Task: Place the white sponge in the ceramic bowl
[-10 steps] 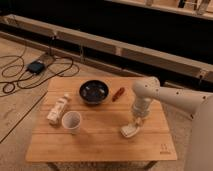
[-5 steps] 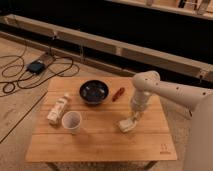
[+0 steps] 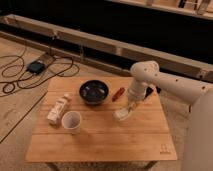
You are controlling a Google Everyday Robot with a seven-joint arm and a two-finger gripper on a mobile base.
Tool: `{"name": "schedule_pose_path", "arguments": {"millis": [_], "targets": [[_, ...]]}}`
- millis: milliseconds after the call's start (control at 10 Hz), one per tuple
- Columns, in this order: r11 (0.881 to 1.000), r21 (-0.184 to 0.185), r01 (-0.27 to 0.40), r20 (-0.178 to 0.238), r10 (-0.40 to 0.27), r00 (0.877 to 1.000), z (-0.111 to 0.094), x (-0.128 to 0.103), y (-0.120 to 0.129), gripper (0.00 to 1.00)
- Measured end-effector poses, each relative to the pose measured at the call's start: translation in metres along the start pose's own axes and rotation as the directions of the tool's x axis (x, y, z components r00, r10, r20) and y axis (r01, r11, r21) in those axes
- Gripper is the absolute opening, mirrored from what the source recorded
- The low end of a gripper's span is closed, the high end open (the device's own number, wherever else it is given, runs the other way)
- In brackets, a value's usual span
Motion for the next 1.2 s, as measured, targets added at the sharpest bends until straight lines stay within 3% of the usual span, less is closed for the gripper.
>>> {"name": "schedule_pose_path", "arguments": {"millis": [300,500,800,1200], "targets": [[0.997,0.037,0.072,-0.073,-0.069,0.995,-0.038,0.04,-0.034,0.0],[0.991,0.049,0.126,-0.098,-0.121,0.988,-0.048,0.059,-0.058,0.0],[0.974,0.058,0.218,-0.123,-0.21,0.97,-0.043,0.086,-0.098,0.0],[0.938,0.061,0.34,-0.191,-0.323,0.927,-0.021,0.125,-0.141,0.0]]}}
